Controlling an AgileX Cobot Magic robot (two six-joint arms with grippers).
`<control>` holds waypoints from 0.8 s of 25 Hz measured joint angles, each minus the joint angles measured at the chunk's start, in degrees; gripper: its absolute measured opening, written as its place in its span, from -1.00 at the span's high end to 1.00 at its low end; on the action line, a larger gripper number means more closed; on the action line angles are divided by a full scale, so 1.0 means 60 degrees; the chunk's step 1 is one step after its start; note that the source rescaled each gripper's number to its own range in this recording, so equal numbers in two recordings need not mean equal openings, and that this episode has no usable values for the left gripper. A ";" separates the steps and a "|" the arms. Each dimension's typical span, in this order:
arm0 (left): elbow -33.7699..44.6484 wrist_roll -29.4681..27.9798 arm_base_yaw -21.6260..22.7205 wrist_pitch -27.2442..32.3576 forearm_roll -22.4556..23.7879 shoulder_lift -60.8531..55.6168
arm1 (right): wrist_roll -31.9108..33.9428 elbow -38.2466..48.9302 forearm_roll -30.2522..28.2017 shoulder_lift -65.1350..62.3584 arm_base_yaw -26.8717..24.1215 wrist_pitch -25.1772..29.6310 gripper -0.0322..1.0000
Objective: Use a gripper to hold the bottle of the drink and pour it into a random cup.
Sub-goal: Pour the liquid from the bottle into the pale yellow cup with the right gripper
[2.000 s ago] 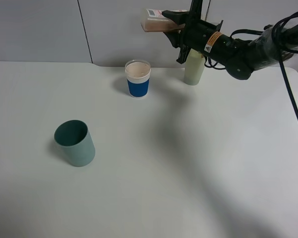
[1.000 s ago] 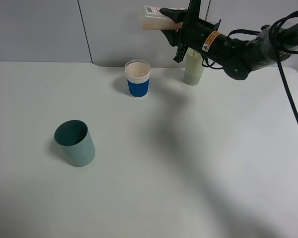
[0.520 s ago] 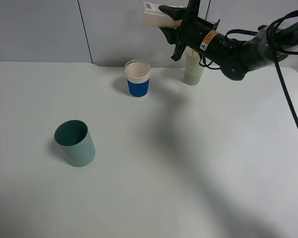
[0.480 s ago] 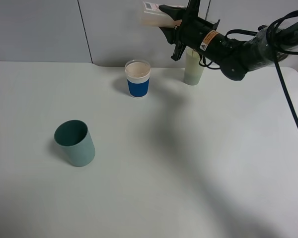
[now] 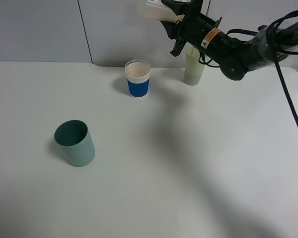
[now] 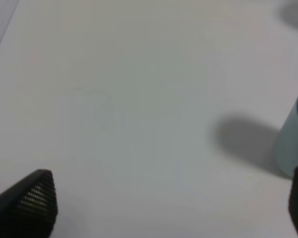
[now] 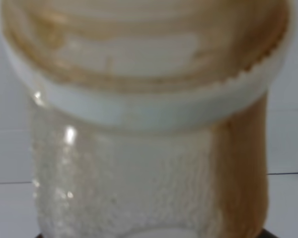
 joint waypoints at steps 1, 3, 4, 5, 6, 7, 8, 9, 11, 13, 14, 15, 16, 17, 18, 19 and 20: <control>0.0000 0.0000 0.0000 0.0000 0.0000 0.0000 | 0.0000 0.0000 0.0066 0.0000 0.0000 -0.0031 0.93; 0.0000 0.0000 0.0000 0.0000 0.0000 0.0000 | 0.0000 0.0000 0.0148 0.0000 0.0000 -0.0042 0.93; 0.0000 0.0000 0.0000 0.0000 0.0000 0.0000 | 0.0000 0.0000 0.0155 0.0000 0.0000 -0.0050 0.93; 0.0000 0.0000 0.0000 0.0000 0.0000 0.0000 | 0.0000 0.0000 0.0177 0.0000 0.0000 -0.0059 0.93; 0.0000 0.0000 0.0000 0.0000 0.0000 0.0000 | 0.0000 0.0000 0.0213 0.0000 0.0000 -0.0080 0.93; 0.0000 0.0000 0.0000 0.0000 0.0000 0.0000 | 0.0000 0.0000 0.0255 0.0000 0.0000 -0.0112 0.93; 0.0000 0.0000 0.0000 0.0000 0.0000 0.0000 | 0.0000 0.0000 0.0330 0.0000 0.0000 -0.0155 0.93; 0.0000 0.0000 0.0000 0.0000 0.0000 0.0000 | 0.0000 0.0000 0.0383 0.0000 0.0000 -0.0223 0.93; 0.0000 0.0000 0.0000 0.0000 0.0000 0.0000 | 0.0000 0.0000 0.0449 0.0000 0.0000 -0.0283 0.93; 0.0000 0.0000 0.0000 0.0000 0.0000 0.0000 | 0.0000 0.0000 0.0515 0.0000 0.0000 -0.0295 0.93; 0.0000 0.0000 0.0000 0.0000 0.0000 0.0000 | 0.0000 0.0000 0.0566 0.0000 0.0000 -0.0295 0.93; 0.0000 0.0000 0.0000 0.0000 0.0000 0.0000 | 0.0000 0.0000 0.0596 0.0000 0.0000 -0.0304 0.93; 0.0000 0.0000 0.0000 0.0000 0.0000 0.0000 | 0.0000 0.0000 0.0640 0.0000 0.0000 -0.0304 0.93; 0.0000 0.0000 0.0000 0.0000 0.0000 0.0000 | 0.0000 0.0000 0.0671 0.0000 0.0000 -0.0304 0.93; 0.0000 0.0000 0.0000 0.0000 0.0000 0.0000 | 0.0000 0.0000 0.0741 0.0000 0.0000 -0.0304 0.93; 0.0000 0.0000 0.0000 0.0000 0.0000 0.0000 | 0.0000 0.0000 0.0817 0.0000 0.0000 -0.0304 0.93; 0.0000 0.0000 0.0000 0.0000 0.0000 0.0000 | 0.0000 0.0000 0.0875 0.0000 0.0000 -0.0304 0.93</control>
